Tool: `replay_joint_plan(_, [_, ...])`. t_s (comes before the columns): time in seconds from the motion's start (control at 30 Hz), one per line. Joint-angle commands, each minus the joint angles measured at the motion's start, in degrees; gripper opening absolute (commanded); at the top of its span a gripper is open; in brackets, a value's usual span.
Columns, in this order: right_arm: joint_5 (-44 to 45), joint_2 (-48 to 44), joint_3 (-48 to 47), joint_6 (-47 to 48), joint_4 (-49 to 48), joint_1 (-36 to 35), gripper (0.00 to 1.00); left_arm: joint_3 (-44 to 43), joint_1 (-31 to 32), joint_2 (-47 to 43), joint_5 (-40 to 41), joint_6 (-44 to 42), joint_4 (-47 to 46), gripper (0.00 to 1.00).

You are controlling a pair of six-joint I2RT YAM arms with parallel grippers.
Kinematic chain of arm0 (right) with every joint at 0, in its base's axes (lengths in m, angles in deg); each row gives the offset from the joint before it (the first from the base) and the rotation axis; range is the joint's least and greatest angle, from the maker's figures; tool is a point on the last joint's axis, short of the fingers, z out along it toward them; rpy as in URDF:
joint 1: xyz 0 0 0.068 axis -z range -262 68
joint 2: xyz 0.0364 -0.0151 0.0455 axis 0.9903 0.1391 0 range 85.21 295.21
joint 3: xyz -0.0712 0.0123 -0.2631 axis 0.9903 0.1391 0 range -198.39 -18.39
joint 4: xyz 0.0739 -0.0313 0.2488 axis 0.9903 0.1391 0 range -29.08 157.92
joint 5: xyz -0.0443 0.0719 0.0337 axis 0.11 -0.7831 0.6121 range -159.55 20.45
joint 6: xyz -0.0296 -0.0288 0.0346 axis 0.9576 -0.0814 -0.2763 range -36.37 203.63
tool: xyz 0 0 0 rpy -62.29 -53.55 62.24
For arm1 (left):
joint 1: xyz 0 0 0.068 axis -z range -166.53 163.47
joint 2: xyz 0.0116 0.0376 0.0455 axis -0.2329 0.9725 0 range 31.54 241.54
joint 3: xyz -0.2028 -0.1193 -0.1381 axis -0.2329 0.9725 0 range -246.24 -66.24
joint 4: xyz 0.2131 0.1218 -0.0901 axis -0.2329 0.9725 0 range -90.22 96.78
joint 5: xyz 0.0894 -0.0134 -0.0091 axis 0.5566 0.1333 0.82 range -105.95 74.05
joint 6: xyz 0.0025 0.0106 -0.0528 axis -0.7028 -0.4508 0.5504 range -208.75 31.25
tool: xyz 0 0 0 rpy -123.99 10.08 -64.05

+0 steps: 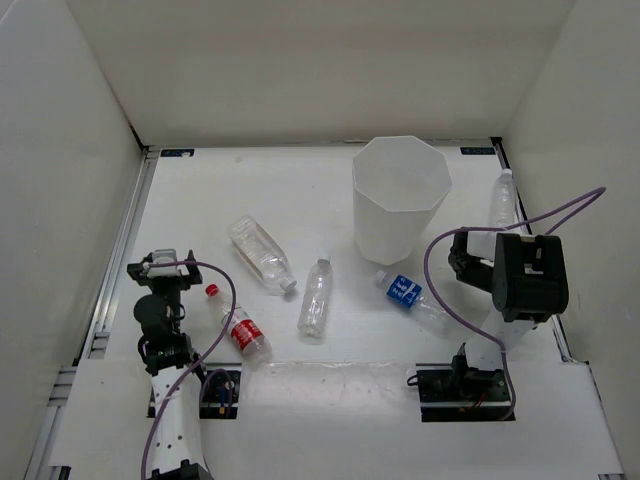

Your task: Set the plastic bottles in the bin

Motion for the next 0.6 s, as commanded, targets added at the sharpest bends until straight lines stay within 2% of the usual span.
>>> replay_joint_plan(0.0, [0.40, 0.21, -3.28, -8.01, 7.82, 1.24, 0.99, 10.41, -0.38, -1.02, -1.02, -0.36, 0.96, 1.00])
replay_joint_plan(0.03, [0.40, 0.21, -4.60, -3.03, 7.82, 1.86, 0.99, 10.41, -0.38, -1.02, -1.02, -0.36, 0.96, 1.00])
replay_joint_plan(0.17, [0.40, -1.63, -10.93, 7.01, 7.82, 1.86, 0.99, 10.41, -0.38, -0.50, -1.02, -0.36, 0.96, 1.00])
replay_joint_plan(0.27, [2.33, -7.86, -13.14, 10.90, 7.82, 2.39, 0.99, 10.41, -0.38, -0.50, -1.02, -0.36, 0.96, 1.00])
replay_joint_plan(0.4, [5.22, -22.27, -15.77, 12.91, 7.29, 1.78, 0.99, 10.41, -0.38, -0.50, -1.02, -0.36, 0.96, 1.00])
replay_joint_plan(0.43, [6.28, -24.20, -17.86, 18.15, 0.85, 1.25, 0.99, 10.41, -0.38, -0.50, -1.02, -0.36, 0.96, 1.00])
replay_joint_plan(0.47, [6.90, -27.44, -18.75, 38.83, -6.00, -0.15, 0.99, 10.41, -0.38, -1.02, -1.02, -0.36, 0.96, 1.00])
replay_joint_plan(0.5, [6.39, -28.87, -19.37, 50.26, -14.16, -0.68, 0.99, 10.41, -0.38, -1.02, -1.02, -0.36, 0.96, 1.00])
replay_joint_plan(0.53, [-0.84, -30.19, -19.99, 61.07, -29.03, -0.69, 0.99, 10.41, -0.38, -1.02, -1.02, -0.36, 0.96, 1.00])
replay_joint_plan(0.57, [-8.40, -32.38, -21.39, 69.62, -34.49, 0.10, 0.99, 10.41, -0.38, -1.02, -1.02, -0.36, 0.96, 1.00])
